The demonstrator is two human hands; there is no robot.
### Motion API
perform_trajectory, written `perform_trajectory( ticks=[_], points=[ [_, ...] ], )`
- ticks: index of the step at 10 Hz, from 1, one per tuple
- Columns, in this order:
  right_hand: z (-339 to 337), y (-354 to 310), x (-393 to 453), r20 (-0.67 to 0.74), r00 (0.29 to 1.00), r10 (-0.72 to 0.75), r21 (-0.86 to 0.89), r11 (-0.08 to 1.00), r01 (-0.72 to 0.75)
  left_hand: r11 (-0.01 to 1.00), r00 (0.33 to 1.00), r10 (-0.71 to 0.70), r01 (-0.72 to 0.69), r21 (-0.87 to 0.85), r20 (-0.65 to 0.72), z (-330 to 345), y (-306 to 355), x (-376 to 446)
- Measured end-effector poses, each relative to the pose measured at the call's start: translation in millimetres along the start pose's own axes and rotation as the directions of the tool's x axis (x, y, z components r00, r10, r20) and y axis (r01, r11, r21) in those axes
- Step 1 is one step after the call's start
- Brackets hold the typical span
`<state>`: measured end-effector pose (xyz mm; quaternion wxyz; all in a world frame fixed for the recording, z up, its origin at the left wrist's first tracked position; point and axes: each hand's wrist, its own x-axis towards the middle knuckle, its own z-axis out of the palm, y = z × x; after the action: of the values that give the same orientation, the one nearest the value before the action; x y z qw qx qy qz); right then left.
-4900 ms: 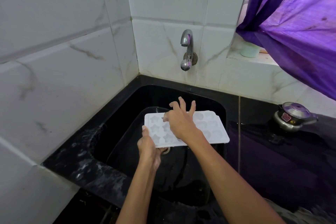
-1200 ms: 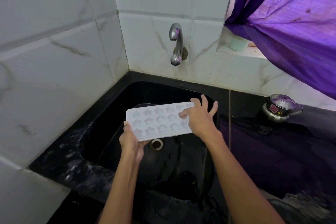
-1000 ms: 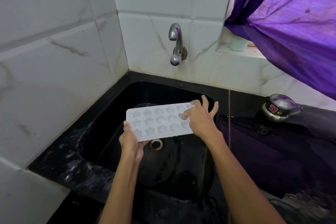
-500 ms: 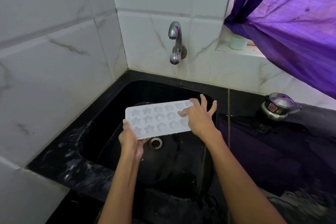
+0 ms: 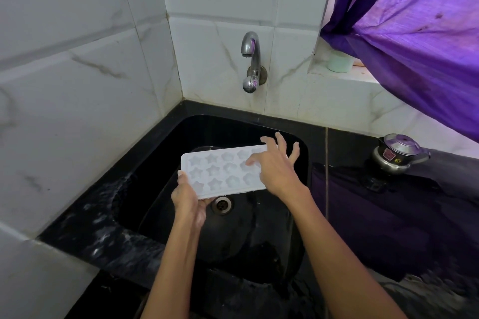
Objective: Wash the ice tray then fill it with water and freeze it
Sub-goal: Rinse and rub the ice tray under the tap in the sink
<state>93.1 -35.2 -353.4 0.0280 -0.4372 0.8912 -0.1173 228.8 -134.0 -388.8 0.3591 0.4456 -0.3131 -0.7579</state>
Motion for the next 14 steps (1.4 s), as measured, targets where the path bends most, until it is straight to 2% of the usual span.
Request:
perform_trajectory(
  ticks=[1,11,13,14],
  points=[
    [3,-5,-2,0.049,0.999,-0.023,-0.03,0.999,0.025,1.0,1.0,0.003,-0.003,0.002,0.005,1,1,-1],
    [4,-7,-2,0.058,0.998,0.016,-0.054,0.998,-0.013,1.0,1.0,0.0,0.0,0.012,0.001,3,0,-6],
    [1,-15,-2,-0.042,0.999,-0.026,0.018,0.999,0.026,1.0,1.0,-0.005,0.005,0.011,0.004,4,1,-7],
    [2,-22,-2,-0.025,0.997,-0.072,0.0,0.997,0.072,1.0,1.0,-0.002,0.002,0.017,0.002,5,0,-7]
  ],
)
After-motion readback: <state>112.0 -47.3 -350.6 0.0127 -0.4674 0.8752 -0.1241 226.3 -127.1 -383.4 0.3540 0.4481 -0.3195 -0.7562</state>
